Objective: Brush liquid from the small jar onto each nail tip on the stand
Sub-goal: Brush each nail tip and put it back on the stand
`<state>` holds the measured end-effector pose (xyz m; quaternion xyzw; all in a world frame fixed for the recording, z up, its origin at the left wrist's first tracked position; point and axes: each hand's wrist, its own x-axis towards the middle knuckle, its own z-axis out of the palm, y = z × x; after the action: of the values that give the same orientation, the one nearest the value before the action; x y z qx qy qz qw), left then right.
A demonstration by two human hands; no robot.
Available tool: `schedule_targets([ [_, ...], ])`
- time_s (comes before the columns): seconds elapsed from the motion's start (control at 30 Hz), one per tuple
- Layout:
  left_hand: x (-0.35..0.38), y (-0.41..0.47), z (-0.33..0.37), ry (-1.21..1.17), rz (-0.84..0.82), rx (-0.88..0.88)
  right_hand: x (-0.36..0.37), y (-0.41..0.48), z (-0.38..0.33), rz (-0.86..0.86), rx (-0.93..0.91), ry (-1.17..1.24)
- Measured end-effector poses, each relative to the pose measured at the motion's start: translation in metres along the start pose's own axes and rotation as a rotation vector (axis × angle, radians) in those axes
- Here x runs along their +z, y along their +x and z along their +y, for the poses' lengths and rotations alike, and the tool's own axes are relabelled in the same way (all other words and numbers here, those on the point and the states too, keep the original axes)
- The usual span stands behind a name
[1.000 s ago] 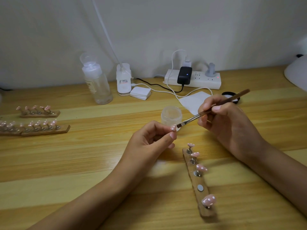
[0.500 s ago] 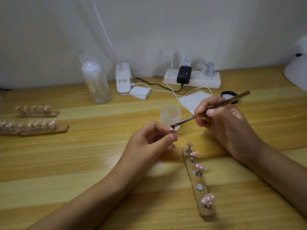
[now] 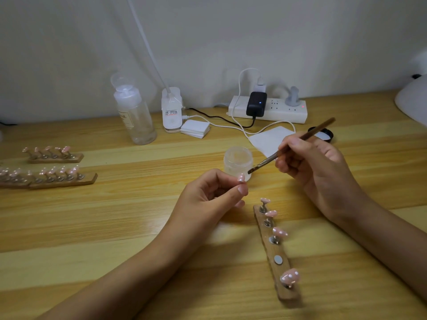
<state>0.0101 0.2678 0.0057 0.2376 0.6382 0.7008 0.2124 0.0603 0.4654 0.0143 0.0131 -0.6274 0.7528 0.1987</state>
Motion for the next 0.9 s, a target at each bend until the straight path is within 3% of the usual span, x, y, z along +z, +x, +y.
schedule_targets([
  [0.27,0.0014,0.0,0.0013,-0.011,-0.011,0.021,0.0027,-0.0021,-0.0007,-0.019,0.032,-0.028],
  [0.5,0.0011,0.0,0.0006,0.029,-0.029,0.035,0.0009,-0.0001,0.0004,0.099,0.014,-0.039],
  [0.7,0.0,0.0012,-0.0022,0.033,-0.043,0.056,0.0044,-0.0021,-0.0012,0.015,0.002,-0.024],
  [0.9,-0.0004,0.0015,-0.0035,0.108,-0.048,0.065,0.0002,0.0007,0.0021,0.145,-0.003,-0.024],
])
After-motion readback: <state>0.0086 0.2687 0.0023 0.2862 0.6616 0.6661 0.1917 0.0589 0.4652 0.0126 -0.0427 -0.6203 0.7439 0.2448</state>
